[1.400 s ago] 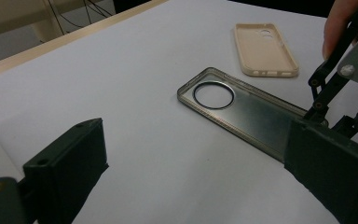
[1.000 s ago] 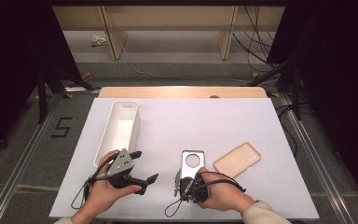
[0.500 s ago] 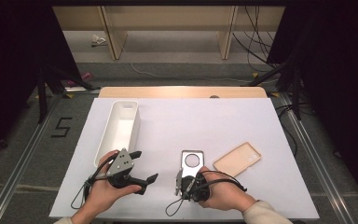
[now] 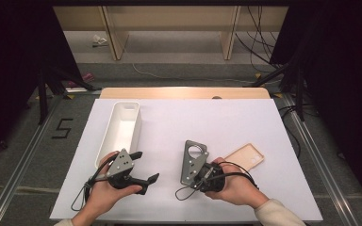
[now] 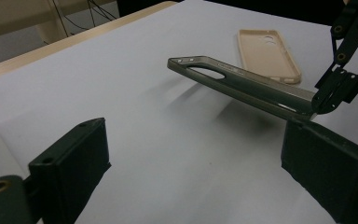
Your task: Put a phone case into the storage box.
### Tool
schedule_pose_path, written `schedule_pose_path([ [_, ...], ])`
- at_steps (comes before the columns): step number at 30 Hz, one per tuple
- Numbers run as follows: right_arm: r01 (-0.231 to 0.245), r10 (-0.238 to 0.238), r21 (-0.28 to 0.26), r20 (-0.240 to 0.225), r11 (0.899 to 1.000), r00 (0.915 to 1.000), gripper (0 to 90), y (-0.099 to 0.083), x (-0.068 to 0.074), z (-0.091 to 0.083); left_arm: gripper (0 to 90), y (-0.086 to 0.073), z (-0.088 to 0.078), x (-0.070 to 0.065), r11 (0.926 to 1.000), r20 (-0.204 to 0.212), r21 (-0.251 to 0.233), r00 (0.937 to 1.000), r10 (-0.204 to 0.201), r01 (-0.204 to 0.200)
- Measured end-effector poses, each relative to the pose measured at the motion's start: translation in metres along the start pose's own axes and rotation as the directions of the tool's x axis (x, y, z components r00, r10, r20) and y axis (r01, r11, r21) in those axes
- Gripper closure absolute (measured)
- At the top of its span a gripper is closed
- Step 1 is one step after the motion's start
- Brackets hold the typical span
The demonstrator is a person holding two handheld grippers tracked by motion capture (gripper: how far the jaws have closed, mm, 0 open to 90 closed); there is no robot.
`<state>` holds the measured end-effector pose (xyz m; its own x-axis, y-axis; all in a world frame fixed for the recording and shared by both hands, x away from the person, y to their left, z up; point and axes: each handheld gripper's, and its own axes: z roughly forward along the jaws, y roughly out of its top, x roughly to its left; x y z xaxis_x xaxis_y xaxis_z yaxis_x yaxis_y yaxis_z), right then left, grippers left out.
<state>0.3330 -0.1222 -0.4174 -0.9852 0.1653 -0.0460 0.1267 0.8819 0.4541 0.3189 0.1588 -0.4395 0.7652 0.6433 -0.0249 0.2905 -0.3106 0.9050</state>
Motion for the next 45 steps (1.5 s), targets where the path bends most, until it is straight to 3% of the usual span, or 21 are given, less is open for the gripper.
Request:
schedule_pose_path([
  [8,-0.012,0.012,-0.102,0.002,0.995,0.9999,89.5,-0.003,-0.002,-0.008,10.8,0.012,0.003,0.003,0.9992,-0.007,-0.016,0.9993,-0.038,0.038],
  [12,-0.022,0.024,-0.139,0.011,0.990,0.9997,89.5,-0.004,-0.003,-0.012,14.0,0.031,0.008,0.013,0.9952,-0.016,-0.020,0.9953,-0.096,0.095],
  [14,-0.024,0.026,-0.146,0.007,0.989,0.9996,89.5,-0.004,-0.003,-0.013,15.6,0.034,0.009,0.016,0.9945,-0.023,-0.015,0.9943,-0.104,0.103],
  [15,-0.025,0.027,-0.154,0.013,0.988,0.9995,89.5,-0.004,-0.003,-0.014,16.0,0.044,0.014,0.021,0.9895,-0.022,-0.027,0.9895,-0.143,0.142],
  [17,-0.023,0.026,-0.158,0.014,0.987,0.9996,89.5,-0.004,-0.003,-0.014,16.3,0.048,0.017,0.023,0.9881,-0.027,-0.026,0.9880,-0.152,0.152],
  [20,-0.022,0.026,-0.177,0.024,0.984,0.9994,89.5,-0.003,-0.003,-0.016,17.7,0.064,0.034,0.026,0.9864,-0.032,0.029,0.9865,-0.161,0.162],
  [23,-0.024,0.030,-0.186,0.031,0.982,0.9991,89.6,-0.002,-0.002,-0.017,19.0,0.074,0.050,0.026,0.9753,-0.005,0.088,0.9793,-0.203,0.202],
  [26,-0.021,0.028,-0.190,0.035,0.982,0.9990,89.6,-0.001,-0.001,-0.018,21.5,0.083,0.068,0.025,0.9682,0.009,0.142,0.9778,-0.210,0.206],
  [32,-0.010,0.017,-0.190,0.037,0.982,0.9992,89.6,0.001,0.000,-0.018,26.6,0.096,0.100,0.021,0.9423,0.037,0.232,0.9658,-0.257,0.241],
  [34,-0.008,0.016,-0.189,0.040,0.982,0.9991,89.5,0.002,0.001,-0.018,29.1,0.098,0.108,0.021,0.9341,0.028,0.260,0.9652,-0.260,0.244],
  [39,0.002,0.007,-0.190,0.043,0.982,0.9991,89.6,0.003,0.002,-0.017,38.5,0.099,0.121,0.025,0.9101,0.013,0.305,0.9543,-0.299,0.281],
  [40,0.003,0.005,-0.187,0.042,0.982,0.9991,89.6,0.003,0.002,-0.017,40.6,0.099,0.121,0.025,0.9101,0.013,0.305,0.9543,-0.299,0.281],
  [41,0.002,0.006,-0.188,0.042,0.982,0.9991,89.6,0.003,0.002,-0.017,43.2,0.097,0.124,0.026,0.8978,-0.001,0.321,0.9482,-0.318,0.301],
  [45,0.013,-0.005,-0.184,0.042,0.983,0.9991,89.6,0.004,0.003,-0.017,54.3,0.096,0.127,0.031,0.8844,-0.010,0.322,0.9355,-0.353,0.338],
])
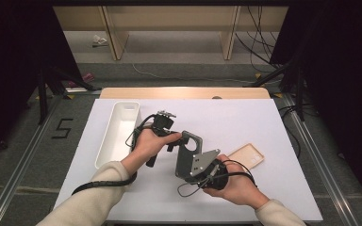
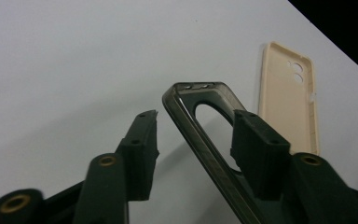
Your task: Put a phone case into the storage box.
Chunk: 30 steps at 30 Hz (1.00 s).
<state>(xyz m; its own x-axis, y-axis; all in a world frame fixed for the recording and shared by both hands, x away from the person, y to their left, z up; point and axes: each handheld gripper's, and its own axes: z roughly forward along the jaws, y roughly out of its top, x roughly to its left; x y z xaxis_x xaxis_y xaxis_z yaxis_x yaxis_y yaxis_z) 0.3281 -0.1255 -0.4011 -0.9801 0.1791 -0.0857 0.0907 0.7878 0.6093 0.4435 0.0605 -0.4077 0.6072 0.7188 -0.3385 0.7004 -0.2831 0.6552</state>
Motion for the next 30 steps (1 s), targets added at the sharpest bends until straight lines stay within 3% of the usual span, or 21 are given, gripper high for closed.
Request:
schedule_pose_path([
  [3,0.003,-0.003,0.005,-0.001,1.000,1.0000,89.6,0.000,0.001,0.001,63.0,0.001,0.000,0.002,0.9998,0.010,-0.003,0.9998,-0.019,0.019],
  [7,0.014,-0.014,0.018,-0.008,1.000,0.9999,89.6,0.000,0.001,0.004,67.0,0.002,-0.001,0.000,0.9990,0.018,-0.004,0.9988,-0.045,0.045],
  [20,0.035,-0.035,0.042,-0.012,0.999,0.9993,89.6,0.000,0.004,0.007,72.8,0.005,-0.004,-0.005,0.9940,0.041,-0.028,0.9936,-0.105,0.106],
  [30,0.043,-0.043,0.073,-0.005,0.996,0.9991,89.7,-0.001,0.004,0.013,81.6,0.007,-0.010,-0.015,0.9917,0.064,-0.074,0.9929,-0.100,0.105],
])
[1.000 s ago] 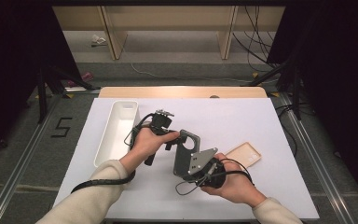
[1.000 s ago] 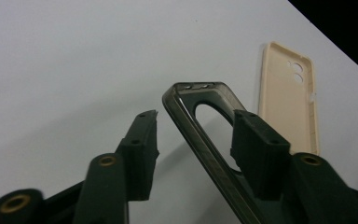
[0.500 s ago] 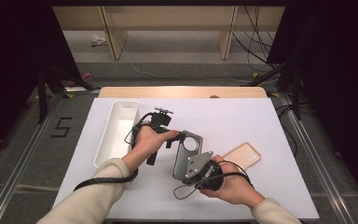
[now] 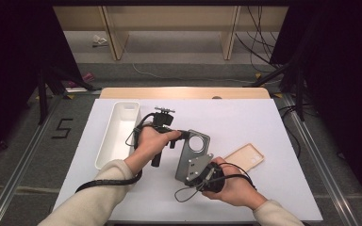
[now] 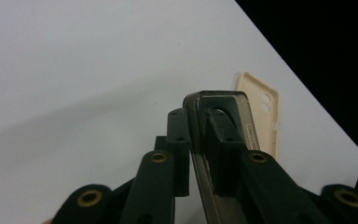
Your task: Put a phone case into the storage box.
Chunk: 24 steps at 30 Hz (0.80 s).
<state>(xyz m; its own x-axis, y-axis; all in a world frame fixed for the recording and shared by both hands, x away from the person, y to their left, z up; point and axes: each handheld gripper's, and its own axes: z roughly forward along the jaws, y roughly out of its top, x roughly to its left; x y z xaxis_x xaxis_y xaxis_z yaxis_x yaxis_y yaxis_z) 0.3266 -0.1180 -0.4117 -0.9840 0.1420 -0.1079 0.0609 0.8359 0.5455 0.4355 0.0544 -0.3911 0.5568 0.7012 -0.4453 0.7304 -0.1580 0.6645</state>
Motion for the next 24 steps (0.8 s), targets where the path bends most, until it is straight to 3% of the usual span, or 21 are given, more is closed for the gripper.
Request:
schedule_pose_path([
  [2,0.006,-0.006,0.005,0.014,1.000,0.9999,89.6,0.000,0.000,0.001,83.5,0.000,-0.001,-0.002,1.0000,-0.001,-0.005,1.0000,0.008,-0.008],
  [6,-0.001,-0.001,0.024,0.044,1.000,0.9990,88.8,-0.001,-0.001,0.002,85.9,0.001,-0.005,-0.009,0.9962,-0.029,-0.058,0.9976,0.063,-0.064],
  [8,-0.007,0.007,0.002,0.060,1.000,0.9982,88.2,-0.002,-0.003,0.001,89.0,0.001,-0.006,-0.010,0.9946,-0.006,-0.083,0.9981,0.061,-0.062],
  [10,-0.008,0.008,-0.006,0.082,1.000,0.9966,87.7,-0.002,-0.005,-0.001,89.0,0.001,-0.007,-0.013,0.9877,-0.040,-0.101,0.9924,0.116,-0.119],
  [13,-0.024,0.027,-0.038,0.093,0.999,0.9953,83.1,-0.003,-0.006,-0.004,89.1,0.000,-0.009,-0.014,0.9820,-0.063,-0.129,0.9894,0.131,-0.138],
  [17,-0.043,0.059,-0.118,0.136,0.992,0.9890,64.8,-0.003,-0.008,-0.008,89.1,0.000,-0.012,-0.012,0.9677,-0.123,-0.173,0.9789,0.163,-0.183],
  [19,-0.060,0.084,-0.156,0.151,0.986,0.9849,55.9,-0.003,-0.010,-0.011,89.1,0.000,-0.013,-0.011,0.9643,-0.137,-0.180,0.9758,0.171,-0.194],
  [20,-0.075,0.104,-0.176,0.159,0.982,0.9817,49.2,-0.003,-0.010,-0.012,89.1,-0.001,-0.015,-0.010,0.9569,-0.170,-0.189,0.9671,0.189,-0.220],
  [21,-0.087,0.120,-0.193,0.167,0.977,0.9787,45.6,-0.003,-0.011,-0.013,89.1,-0.001,-0.015,-0.010,0.9569,-0.170,-0.189,0.9671,0.189,-0.220],
  [24,-0.102,0.148,-0.237,0.185,0.966,0.9716,36.0,-0.005,-0.014,-0.016,89.1,-0.002,-0.019,-0.004,0.9464,-0.224,-0.212,0.9547,0.196,-0.244],
])
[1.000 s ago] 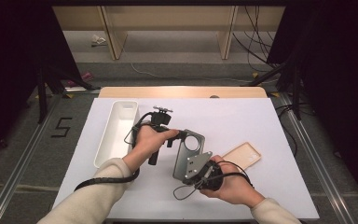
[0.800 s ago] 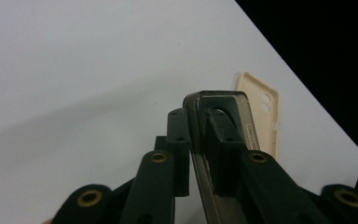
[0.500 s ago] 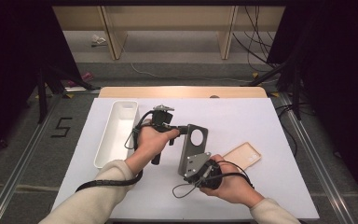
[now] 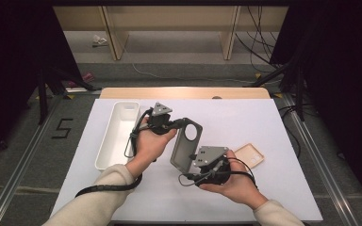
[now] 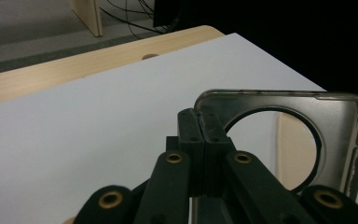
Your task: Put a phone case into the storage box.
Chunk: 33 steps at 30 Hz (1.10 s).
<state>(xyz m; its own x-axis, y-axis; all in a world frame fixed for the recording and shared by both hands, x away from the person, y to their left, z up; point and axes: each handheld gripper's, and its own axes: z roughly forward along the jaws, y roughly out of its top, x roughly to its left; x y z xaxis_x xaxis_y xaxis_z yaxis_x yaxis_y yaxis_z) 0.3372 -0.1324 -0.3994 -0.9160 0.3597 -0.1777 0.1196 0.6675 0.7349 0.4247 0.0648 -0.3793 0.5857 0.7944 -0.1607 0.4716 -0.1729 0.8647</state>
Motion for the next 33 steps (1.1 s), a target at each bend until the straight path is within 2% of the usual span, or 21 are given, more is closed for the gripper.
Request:
schedule_pose_path([
  [4,-0.019,0.021,-0.050,0.035,0.999,0.9992,30.0,0.001,-0.003,-0.006,89.1,0.000,-0.004,0.008,0.9997,-0.042,-0.021,0.9991,-0.008,0.007],
  [13,-0.084,0.094,-0.110,0.089,0.990,0.9917,16.8,-0.008,-0.014,-0.010,89.1,0.007,-0.020,0.025,0.9961,-0.081,-0.079,0.9956,-0.047,0.041],
  [18,-0.135,0.150,-0.140,0.103,0.981,0.9834,16.4,-0.013,-0.019,-0.011,89.1,0.013,-0.031,0.036,0.9915,-0.102,-0.116,0.9923,-0.071,0.059],
  [22,-0.179,0.197,-0.151,0.117,0.972,0.9735,16.4,-0.018,-0.024,-0.013,89.1,0.018,-0.040,0.046,0.9877,-0.122,-0.141,0.9889,-0.085,0.068],
  [33,-0.218,0.249,-0.187,0.160,0.958,0.9553,16.4,-0.030,-0.033,-0.022,89.1,0.032,-0.060,0.069,0.9770,-0.175,-0.196,0.9772,-0.120,0.084],
])
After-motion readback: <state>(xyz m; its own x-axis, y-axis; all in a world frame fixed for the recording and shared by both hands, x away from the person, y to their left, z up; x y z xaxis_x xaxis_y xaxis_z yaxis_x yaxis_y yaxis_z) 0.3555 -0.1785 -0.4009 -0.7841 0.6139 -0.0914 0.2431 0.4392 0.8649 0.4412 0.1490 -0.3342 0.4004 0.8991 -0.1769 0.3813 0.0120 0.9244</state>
